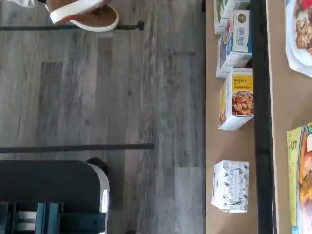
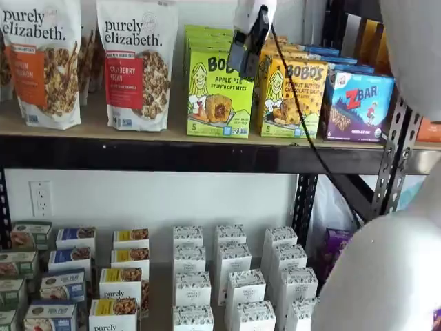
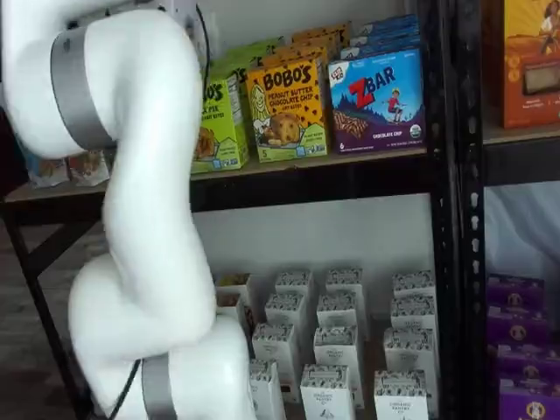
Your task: Pick the green box on the top shelf, the fourth from the left
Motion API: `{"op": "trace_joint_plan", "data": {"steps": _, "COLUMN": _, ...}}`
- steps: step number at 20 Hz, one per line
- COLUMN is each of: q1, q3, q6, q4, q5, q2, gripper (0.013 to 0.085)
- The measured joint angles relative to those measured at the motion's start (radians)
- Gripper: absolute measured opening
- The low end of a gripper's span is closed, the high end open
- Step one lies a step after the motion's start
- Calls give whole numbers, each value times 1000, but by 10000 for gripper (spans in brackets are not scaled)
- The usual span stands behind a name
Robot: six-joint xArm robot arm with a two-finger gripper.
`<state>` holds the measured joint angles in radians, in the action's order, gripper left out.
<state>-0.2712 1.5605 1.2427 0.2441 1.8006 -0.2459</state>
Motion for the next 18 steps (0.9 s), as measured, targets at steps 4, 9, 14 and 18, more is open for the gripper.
{"op": "trace_joint_plan", "data": {"steps": 4, "q1": 6, "q3": 20, "q6": 2, "q4": 6, "q5": -9, "q2": 9, "gripper": 850}}
{"op": "trace_joint_plan", "data": {"steps": 9, "q1": 16, "q3": 34, "q6": 7, "q4": 29, "q5": -23, "q2": 16, "gripper": 850}}
{"op": "trace_joint_plan", "data": {"steps": 14, "q1": 37, "q3": -12, "q6": 20, "q4": 89, "q5": -120, "q2": -18, "gripper": 850}}
{"op": "trace_joint_plan", "data": {"steps": 18, "q1": 43, "q3": -48, "q6": 25, "q4": 111, "q5": -203, "q2": -43, "gripper": 850}}
